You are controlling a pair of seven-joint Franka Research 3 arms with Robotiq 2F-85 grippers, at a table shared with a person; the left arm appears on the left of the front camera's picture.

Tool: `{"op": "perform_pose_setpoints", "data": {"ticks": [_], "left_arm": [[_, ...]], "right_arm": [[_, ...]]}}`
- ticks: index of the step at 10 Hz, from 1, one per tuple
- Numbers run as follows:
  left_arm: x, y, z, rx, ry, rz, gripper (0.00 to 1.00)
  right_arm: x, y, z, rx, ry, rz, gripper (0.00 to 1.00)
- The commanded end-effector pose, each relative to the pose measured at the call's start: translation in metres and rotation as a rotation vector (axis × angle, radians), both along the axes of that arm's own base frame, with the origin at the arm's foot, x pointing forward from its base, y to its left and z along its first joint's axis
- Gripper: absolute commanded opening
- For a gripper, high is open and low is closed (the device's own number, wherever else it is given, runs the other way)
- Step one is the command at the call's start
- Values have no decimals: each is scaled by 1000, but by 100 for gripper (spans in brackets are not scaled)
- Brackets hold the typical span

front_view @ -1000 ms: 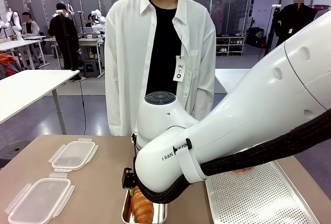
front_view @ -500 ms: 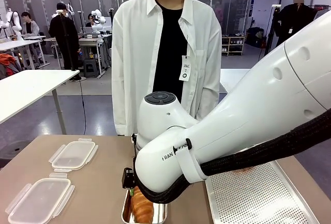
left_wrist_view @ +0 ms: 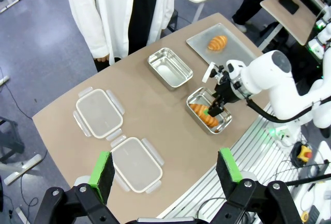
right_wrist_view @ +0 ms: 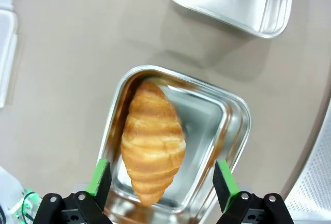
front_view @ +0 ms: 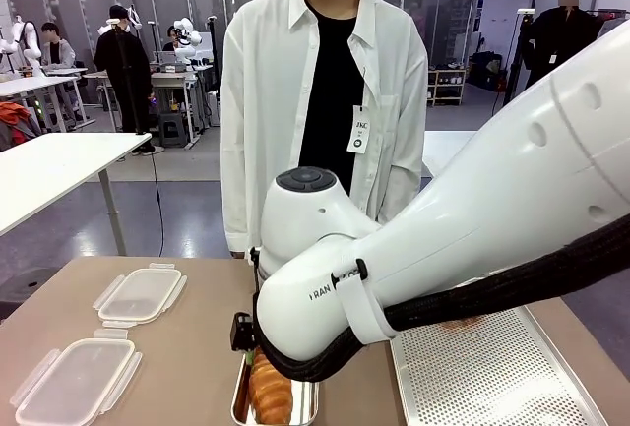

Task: Place the bread into the airtight container.
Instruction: Pick up a Butter Roll and place it into an empty Airtight Container.

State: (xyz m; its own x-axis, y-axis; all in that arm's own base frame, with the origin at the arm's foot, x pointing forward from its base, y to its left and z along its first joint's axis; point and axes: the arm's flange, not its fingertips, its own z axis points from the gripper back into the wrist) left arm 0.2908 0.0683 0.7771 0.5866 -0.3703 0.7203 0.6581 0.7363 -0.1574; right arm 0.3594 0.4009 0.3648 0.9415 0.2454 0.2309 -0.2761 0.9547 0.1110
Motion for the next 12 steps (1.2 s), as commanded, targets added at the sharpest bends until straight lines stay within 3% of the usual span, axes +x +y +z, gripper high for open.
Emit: {"op": "perform_pose_setpoints", "data": {"ticks": [1,4,7,8,10,12], "left_arm": [[0,-1,1,-1,-3,-9,100],[0,-1,1,-1,-3,-9,100],[0,-1,1,-1,-3,-9,100],[0,-1,1,-1,-3,-9,100],[0,-1,1,-1,-3,-9,100],[0,-1,1,-1,-3,-9,100]], "right_arm": [[-4,-17,46,2,-40,47,100],[-20,-65,128,9,-73,134,100],[-34,-156,224,-12,-93,288,100],[-31,-188,246,-34,-129,281,100],[-22,-250,267,-93,-209,325,100],[8,-308,261,-132,-227,415,100]]}}
